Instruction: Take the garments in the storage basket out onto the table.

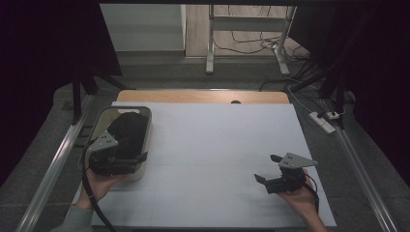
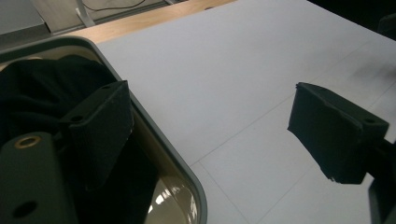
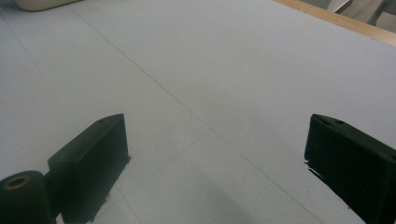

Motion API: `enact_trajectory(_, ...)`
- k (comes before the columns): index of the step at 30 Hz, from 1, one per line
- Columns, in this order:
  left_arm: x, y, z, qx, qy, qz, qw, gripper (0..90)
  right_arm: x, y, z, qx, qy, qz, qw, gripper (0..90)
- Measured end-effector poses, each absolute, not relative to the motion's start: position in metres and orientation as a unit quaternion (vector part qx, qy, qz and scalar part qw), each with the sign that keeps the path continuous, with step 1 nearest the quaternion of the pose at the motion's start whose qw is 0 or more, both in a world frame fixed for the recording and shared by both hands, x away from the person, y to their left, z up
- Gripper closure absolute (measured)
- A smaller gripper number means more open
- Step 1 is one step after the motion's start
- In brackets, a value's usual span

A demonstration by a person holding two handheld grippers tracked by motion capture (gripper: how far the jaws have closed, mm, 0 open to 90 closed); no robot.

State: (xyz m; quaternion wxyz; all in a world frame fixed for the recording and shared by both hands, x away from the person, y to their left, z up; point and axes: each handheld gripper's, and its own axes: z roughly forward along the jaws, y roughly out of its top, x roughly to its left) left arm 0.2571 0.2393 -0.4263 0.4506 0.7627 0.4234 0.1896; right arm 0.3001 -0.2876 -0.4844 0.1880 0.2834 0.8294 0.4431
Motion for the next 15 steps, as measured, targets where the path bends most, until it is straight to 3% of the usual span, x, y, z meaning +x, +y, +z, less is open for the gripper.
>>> enact_trajectory(15,0.2631,0.2405,-0.4171,0.764,0.426,0.192,0.446,13.0,0.3010,-0.2863,-0.4859,0.282,0.833,0.438,0.185,5.8)
